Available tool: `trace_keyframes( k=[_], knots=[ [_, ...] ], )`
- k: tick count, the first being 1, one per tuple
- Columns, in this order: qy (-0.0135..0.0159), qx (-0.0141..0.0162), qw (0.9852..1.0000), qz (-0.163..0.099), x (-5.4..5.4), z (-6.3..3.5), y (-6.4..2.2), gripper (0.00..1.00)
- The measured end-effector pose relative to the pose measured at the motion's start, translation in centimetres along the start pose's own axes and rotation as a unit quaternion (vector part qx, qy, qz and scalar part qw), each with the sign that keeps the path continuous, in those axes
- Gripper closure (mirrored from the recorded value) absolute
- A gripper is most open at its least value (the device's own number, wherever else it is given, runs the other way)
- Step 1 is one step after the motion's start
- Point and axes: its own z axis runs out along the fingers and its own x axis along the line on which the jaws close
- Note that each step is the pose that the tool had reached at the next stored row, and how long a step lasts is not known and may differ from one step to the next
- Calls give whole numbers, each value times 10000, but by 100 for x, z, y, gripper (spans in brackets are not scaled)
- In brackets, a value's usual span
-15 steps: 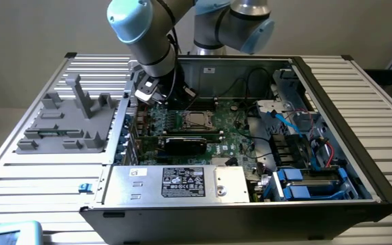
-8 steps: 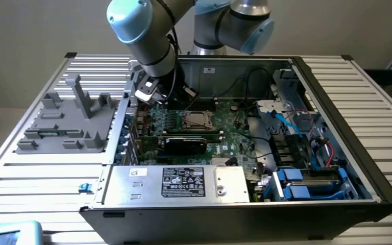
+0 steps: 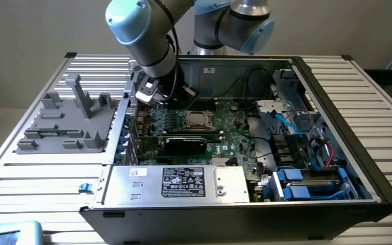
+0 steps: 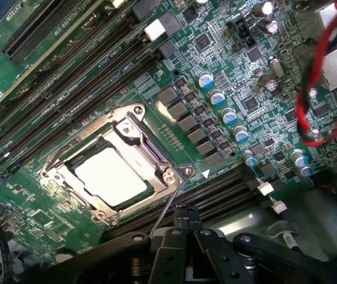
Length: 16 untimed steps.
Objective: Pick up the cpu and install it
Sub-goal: 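Install the first cpu locking lever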
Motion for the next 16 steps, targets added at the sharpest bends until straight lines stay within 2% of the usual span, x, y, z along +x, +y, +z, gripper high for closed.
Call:
trace_keyframes(
  k=[3,5,9,14,16],
  knots=[
    [-8,7,9999,-103,-2,1,2,89],
    [19,-3,9999,-149,-5,0,7,89],
    [82,-45,9998,-202,-11,1,13,89],
    [86,-42,9997,-222,-12,7,16,89],
    [97,-32,9997,-231,-14,19,23,89]
  ],
)
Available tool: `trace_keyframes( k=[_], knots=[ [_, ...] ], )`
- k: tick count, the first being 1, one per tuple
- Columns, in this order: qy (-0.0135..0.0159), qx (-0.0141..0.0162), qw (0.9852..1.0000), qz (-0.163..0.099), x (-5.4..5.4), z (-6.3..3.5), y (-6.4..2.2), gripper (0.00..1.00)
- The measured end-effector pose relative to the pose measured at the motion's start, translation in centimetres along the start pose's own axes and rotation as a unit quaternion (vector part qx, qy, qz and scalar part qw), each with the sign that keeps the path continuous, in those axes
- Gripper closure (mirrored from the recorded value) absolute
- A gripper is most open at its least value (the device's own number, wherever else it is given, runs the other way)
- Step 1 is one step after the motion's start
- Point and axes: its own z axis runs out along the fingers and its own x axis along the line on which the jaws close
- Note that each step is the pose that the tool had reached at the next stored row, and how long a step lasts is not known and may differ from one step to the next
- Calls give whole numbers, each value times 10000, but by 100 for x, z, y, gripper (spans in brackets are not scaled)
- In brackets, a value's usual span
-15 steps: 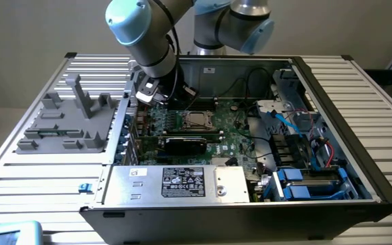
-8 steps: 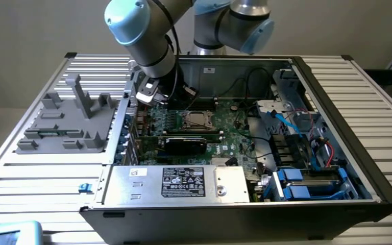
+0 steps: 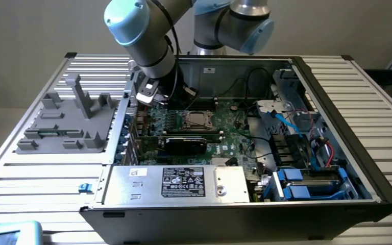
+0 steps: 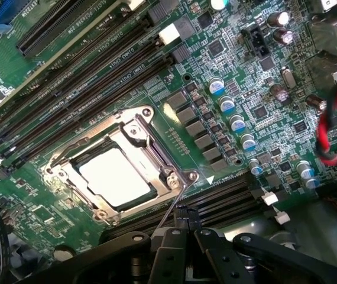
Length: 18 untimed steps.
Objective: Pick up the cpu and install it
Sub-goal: 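Install the first cpu locking lever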
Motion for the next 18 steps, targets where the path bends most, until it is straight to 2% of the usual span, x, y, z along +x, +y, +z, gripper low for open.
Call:
trace_keyframes(
  k=[3,7,18],
  knots=[
    [28,21,10000,-13,-3,30,14,89],
    [50,34,10000,-21,-7,60,28,89],
    [57,26,10000,-24,-14,40,27,89]
  ],
)
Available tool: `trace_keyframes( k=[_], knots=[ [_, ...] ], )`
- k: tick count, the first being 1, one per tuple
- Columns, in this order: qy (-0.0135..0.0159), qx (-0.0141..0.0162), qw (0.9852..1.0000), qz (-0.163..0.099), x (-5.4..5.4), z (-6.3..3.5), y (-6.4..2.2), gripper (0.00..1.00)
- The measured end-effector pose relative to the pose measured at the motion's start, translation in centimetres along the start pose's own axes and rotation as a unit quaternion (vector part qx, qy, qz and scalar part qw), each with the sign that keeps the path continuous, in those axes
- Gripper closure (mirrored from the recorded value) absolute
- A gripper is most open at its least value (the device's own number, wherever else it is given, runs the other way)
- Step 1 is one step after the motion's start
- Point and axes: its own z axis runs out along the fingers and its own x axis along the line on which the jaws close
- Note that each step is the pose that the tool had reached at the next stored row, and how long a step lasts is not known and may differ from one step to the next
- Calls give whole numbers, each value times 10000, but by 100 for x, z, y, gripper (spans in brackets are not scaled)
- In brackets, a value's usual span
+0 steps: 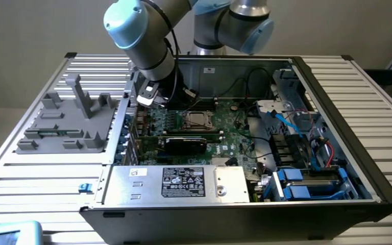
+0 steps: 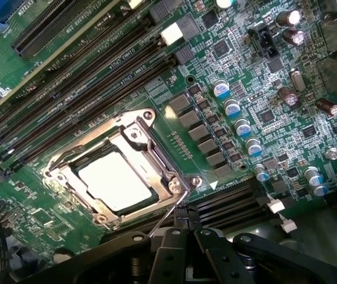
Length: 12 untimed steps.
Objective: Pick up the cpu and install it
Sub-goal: 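Install the first cpu locking lever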
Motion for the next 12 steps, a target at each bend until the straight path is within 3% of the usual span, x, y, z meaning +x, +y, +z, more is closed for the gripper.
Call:
trace_keyframes(
  k=[12],
  knots=[
    [3,3,10000,-1,-66,-29,37,89]
  ],
)
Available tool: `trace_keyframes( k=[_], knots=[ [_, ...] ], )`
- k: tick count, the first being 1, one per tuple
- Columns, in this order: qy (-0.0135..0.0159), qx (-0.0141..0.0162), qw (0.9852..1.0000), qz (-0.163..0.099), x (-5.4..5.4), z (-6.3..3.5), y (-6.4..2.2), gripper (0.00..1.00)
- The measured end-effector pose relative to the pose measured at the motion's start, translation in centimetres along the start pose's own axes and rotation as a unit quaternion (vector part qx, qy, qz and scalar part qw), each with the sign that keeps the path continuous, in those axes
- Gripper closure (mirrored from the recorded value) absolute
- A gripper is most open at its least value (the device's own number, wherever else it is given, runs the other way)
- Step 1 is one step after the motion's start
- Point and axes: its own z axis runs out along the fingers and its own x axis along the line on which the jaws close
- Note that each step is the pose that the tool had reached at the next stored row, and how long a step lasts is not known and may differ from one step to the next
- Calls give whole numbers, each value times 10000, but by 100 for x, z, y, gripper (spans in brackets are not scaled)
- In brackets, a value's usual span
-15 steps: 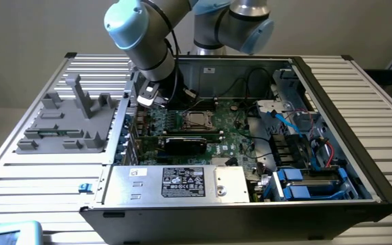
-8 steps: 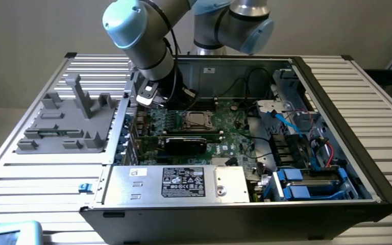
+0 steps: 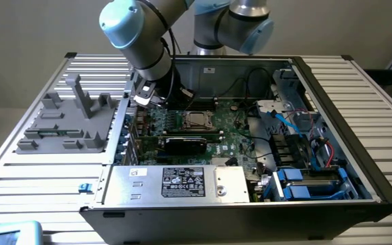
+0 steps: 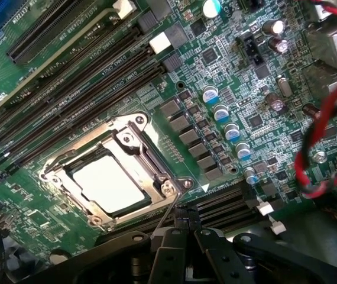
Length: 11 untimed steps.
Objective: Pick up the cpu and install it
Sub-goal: 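Install the first cpu locking lever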
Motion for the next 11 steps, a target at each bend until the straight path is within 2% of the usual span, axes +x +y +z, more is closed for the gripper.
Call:
trace_keyframes(
  k=[5,8,11],
  knots=[
    [1,1,10000,-1,-17,-16,10,89],
    [22,15,10000,-8,-17,-16,11,89],
    [30,14,10000,-12,-17,-17,12,89]
  ],
)
